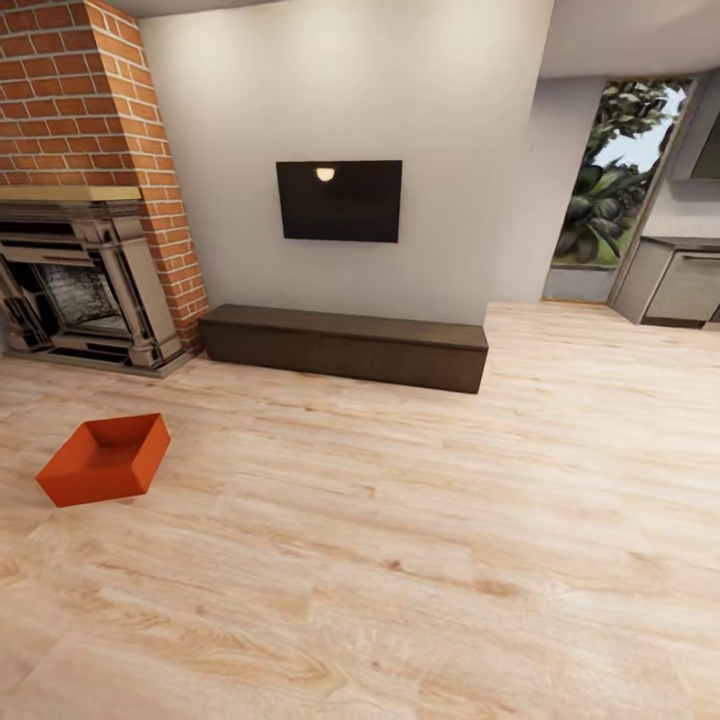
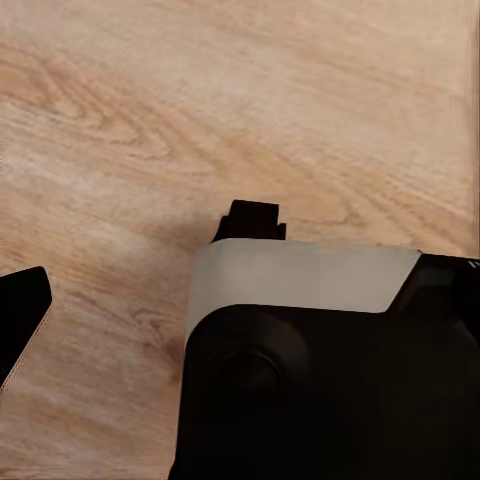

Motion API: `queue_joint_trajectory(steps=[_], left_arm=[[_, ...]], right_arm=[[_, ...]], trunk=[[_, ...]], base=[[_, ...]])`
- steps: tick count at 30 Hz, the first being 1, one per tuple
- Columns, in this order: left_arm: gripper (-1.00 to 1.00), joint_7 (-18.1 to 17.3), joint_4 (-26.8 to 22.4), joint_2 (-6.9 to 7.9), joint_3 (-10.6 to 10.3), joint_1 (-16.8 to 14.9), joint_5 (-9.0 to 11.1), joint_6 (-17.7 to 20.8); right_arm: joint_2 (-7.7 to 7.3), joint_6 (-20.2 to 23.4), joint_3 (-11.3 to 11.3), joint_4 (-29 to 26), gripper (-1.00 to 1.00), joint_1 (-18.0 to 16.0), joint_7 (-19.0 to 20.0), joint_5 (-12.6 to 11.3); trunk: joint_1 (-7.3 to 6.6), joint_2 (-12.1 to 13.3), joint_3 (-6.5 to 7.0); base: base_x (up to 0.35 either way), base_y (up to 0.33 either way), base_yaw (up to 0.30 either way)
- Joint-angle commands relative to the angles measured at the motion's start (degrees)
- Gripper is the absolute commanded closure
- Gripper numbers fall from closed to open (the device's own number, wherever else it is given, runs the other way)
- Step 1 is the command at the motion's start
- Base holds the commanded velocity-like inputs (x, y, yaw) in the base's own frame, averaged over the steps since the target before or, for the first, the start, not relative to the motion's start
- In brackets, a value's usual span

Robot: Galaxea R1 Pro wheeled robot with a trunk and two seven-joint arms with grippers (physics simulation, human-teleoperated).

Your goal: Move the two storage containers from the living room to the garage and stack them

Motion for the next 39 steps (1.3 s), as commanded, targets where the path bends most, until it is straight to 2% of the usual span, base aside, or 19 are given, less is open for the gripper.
queue_joint_trajectory(steps=[1, 18, 30, 39], left_arm=[[-1.00, 0.2, 0.0, -0.03, -0.2, 0.0, 0.6, 0.2], [-1.00, 0.2, 0.0, -0.03, -0.2, 0.0, 0.6, 0.2], [-1.00, 0.2, 0.0, 0.03, -0.2, 0.0, 0.6, 0.2], [-1.00, 0.2, 0.0, 0.00, -0.2, 0.0, 0.6, 0.2]], right_arm=[[0.08, -0.3, 0.4, 0.2, -1.00, -0.1, -0.1, -0.5], [0.11, -0.2, 0.4, 0.2, -1.00, -0.1, 0.0, -0.6], [0.11, -0.3, 0.4, 0.2, -1.00, -0.1, 0.0, -0.5], [0.09, -0.3, 0.4, 0.2, -1.00, -0.1, 0.0, -0.5]], trunk=[[0.03, 0.0, -0.05], [0.03, 0.0, -0.05], [0.03, 0.0, -0.05], [0.03, 0.0, -0.05]], base=[[0.324, 0.000, 0.000], [0.324, 0.000, 0.002], [0.324, 0.000, 0.218], [0.324, 0.000, 0.020]])
